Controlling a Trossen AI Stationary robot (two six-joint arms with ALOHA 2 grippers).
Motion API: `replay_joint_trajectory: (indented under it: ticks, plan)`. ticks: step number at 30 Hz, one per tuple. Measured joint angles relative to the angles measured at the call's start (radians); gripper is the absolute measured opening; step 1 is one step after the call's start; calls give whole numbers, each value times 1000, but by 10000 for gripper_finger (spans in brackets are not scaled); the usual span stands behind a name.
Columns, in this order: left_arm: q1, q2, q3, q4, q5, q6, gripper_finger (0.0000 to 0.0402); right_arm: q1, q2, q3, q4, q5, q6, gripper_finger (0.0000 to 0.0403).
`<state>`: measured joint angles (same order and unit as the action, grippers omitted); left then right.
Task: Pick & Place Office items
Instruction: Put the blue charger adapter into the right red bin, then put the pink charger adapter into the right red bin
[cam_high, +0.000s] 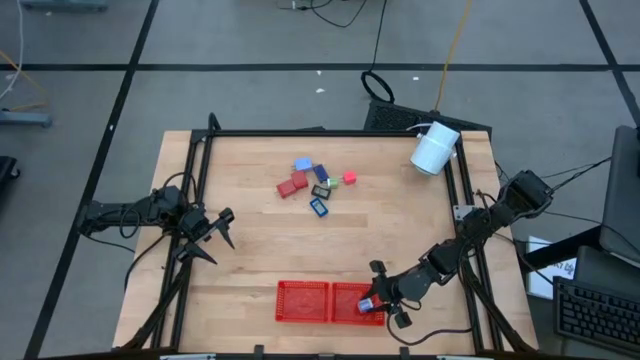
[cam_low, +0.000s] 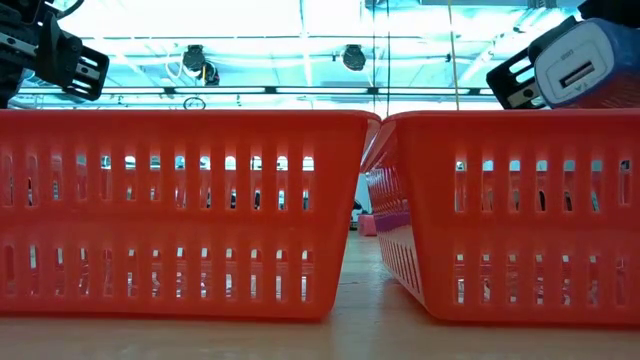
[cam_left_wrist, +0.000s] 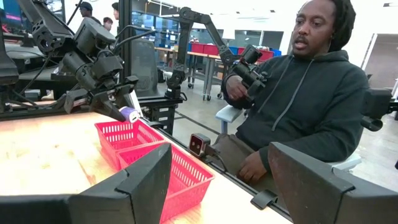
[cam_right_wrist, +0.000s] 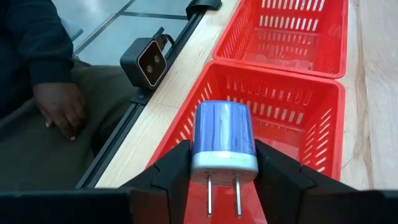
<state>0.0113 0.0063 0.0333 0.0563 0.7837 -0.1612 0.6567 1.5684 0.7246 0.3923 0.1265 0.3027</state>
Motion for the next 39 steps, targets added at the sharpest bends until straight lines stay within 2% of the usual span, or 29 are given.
replay_joint_trajectory:
  ticks: [15,39]
  plan:
    - [0,0,0,0,0,0,271,0,0,0,0,2,30,202]
    - [0,0,0,0,0,0,271,-14,0,0,0,7,27,198]
